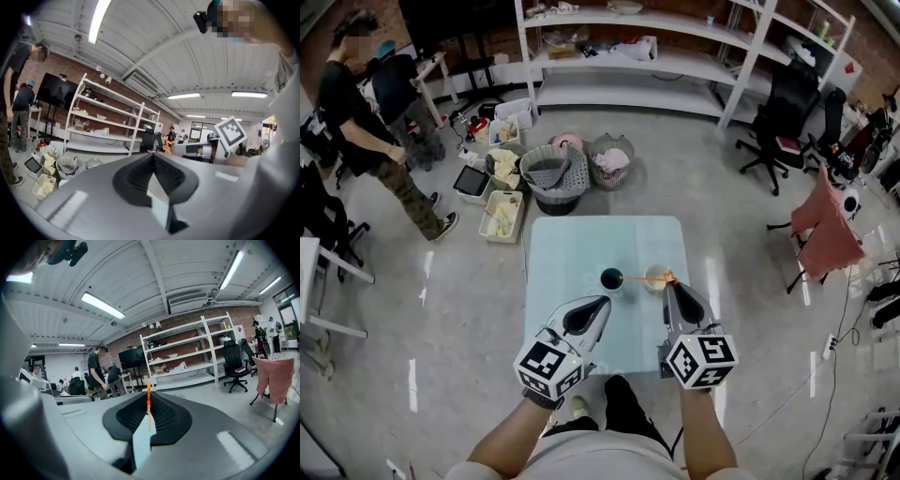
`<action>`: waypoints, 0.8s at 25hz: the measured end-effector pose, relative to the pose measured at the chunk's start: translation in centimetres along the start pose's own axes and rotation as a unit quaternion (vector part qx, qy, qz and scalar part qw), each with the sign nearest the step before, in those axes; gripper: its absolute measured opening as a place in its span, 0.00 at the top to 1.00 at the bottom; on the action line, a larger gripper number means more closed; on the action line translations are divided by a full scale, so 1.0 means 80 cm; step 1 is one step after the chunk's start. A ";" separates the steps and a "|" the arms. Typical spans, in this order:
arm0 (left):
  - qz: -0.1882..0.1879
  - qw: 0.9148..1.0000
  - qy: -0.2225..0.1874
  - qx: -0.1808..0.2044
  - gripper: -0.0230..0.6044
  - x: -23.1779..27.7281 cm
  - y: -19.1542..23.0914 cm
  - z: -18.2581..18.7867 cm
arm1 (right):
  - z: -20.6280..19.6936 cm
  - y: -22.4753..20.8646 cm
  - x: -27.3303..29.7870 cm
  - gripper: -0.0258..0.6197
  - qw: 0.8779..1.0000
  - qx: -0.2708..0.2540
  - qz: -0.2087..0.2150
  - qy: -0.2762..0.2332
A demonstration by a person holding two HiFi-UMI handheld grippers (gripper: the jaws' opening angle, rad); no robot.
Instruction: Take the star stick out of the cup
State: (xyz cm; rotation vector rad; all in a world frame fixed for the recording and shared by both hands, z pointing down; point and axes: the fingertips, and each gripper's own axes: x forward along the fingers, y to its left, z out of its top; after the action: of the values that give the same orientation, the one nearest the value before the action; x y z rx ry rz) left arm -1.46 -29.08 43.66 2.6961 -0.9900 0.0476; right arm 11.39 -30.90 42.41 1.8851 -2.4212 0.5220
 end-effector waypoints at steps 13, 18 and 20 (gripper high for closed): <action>-0.016 0.999 -0.032 0.028 0.95 -0.063 -0.043 0.056 | 0.056 0.063 -0.080 0.91 0.998 -0.032 0.005 -0.054; -0.014 0.998 -0.047 0.042 0.96 -0.086 -0.053 0.067 | 0.068 0.085 -0.103 0.91 0.996 -0.044 0.009 -0.071; -0.017 0.997 -0.055 0.043 0.96 -0.093 -0.059 0.074 | 0.075 0.092 -0.113 0.91 0.996 -0.051 0.010 -0.079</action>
State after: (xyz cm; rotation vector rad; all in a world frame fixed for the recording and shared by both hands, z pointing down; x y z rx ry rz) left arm -4.52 -22.50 35.97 2.8199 -0.9947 -0.0682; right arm 7.91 -22.58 32.93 1.9303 -2.5101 0.2537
